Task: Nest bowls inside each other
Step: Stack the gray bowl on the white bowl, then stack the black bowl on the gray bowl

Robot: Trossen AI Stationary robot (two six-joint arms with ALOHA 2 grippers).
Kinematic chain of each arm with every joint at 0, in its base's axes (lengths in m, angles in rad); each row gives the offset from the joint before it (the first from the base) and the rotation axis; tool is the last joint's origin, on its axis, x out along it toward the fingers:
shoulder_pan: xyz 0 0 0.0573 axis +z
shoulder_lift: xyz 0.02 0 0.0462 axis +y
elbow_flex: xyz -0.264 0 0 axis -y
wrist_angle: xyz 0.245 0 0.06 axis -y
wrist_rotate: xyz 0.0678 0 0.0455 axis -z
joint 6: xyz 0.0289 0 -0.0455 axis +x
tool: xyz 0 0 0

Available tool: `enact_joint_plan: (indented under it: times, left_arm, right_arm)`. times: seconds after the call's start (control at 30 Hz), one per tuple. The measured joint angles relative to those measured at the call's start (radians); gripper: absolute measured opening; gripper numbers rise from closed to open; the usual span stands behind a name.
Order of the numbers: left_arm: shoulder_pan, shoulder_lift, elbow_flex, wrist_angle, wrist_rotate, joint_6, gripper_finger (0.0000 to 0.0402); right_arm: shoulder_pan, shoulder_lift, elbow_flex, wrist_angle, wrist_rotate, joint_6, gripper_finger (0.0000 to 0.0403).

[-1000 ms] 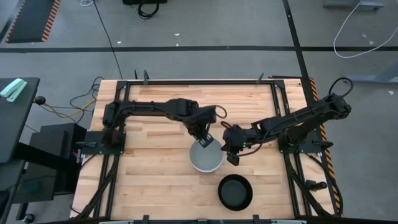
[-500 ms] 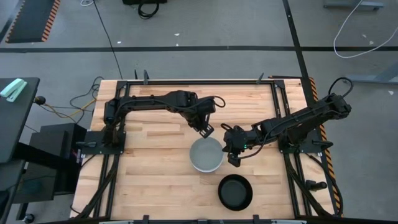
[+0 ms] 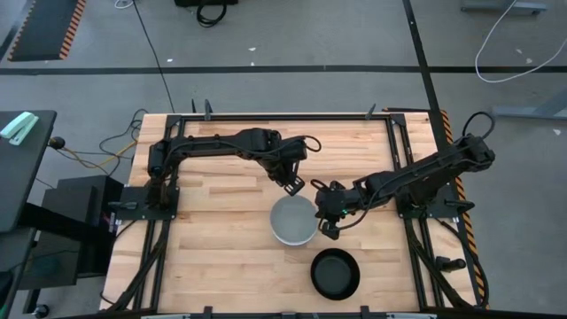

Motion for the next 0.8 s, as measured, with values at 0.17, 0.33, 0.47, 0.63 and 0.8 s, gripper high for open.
enact_joint_plan:
  times: [0.17,0.33,0.47,0.63,0.8]
  left_arm:
    - [0.008,0.0,0.0,0.0,0.0,0.001,0.0031]
    - [0.036,0.0,0.0,-0.001,-0.012,0.039,0.0023]
    - [0.073,0.0,0.0,-0.001,-0.017,0.064,0.0018]
    - [0.13,0.0,0.0,-0.002,-0.027,0.121,0.0022]
    - [0.186,0.0,0.0,-0.004,-0.034,0.213,0.003]
  right_arm:
    - [-0.001,-0.002,0.0,0.0,0.005,0.0,0.0003]
    - [-0.006,-0.054,0.0,-0.004,0.01,0.005,0.0003]
    - [0.006,-0.094,0.0,-0.051,-0.002,0.058,0.0006]
    - [0.051,-0.135,0.0,-0.182,-0.108,0.202,0.0017]
    - [0.132,-0.175,0.0,-0.234,-0.229,0.345,0.0022]
